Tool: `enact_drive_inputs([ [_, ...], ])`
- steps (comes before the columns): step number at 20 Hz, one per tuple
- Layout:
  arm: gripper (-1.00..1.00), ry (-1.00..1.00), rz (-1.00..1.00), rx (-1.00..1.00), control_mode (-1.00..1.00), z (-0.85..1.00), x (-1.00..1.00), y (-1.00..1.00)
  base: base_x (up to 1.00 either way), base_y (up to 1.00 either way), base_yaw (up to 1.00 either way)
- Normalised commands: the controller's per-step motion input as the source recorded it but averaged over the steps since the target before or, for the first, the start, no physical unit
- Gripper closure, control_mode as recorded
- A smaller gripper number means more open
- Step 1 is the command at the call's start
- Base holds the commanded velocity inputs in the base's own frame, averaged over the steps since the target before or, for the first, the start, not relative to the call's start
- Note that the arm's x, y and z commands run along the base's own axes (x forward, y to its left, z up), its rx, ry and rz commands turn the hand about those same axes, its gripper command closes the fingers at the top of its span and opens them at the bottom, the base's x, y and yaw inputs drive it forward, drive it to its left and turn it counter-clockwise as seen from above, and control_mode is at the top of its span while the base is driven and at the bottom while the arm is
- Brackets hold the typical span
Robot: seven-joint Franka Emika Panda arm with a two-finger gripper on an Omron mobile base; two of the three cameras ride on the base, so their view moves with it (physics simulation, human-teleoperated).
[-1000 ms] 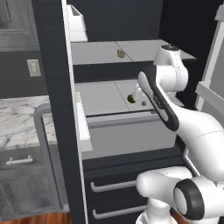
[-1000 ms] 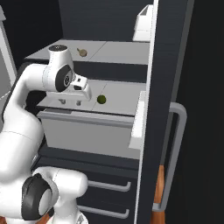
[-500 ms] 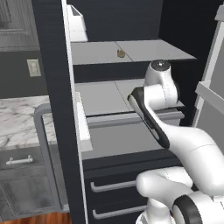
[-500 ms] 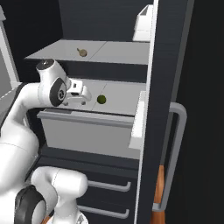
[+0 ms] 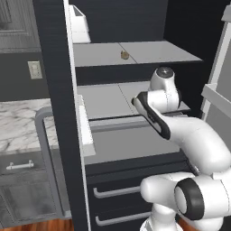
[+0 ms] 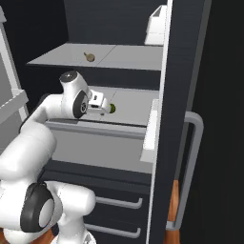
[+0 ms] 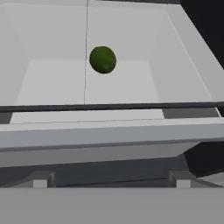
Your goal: Grab the lime and garlic from the fridge, place them in the blender, close the lid, and turn on the blender to create a marinade.
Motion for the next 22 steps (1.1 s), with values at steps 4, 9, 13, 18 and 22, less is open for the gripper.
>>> enact_drive_inputs([
  [4, -1.00, -0.02, 0.00, 0.04, -1.00, -0.18, 0.25, 0.05, 0.00, 0.00, 0.00],
  [9, -1.00, 0.00, -0.01, 0.04, -1.00, -0.17, 0.48, 0.00, 0.00, 0.00, 0.00],
  [13, -1.00, 0.00, -0.03, 0.02, -1.00, -0.03, 0.55, 0.02, 0.00, 0.00, 0.00],
  [18, -1.00, 0.00, -0.01, 0.02, -1.00, -0.18, 0.43, 0.00, 0.00, 0.00, 0.00],
  [22, -1.00, 0.00, -0.02, 0.01, -1.00, -0.29, 0.39, 0.00, 0.00, 0.00, 0.00],
])
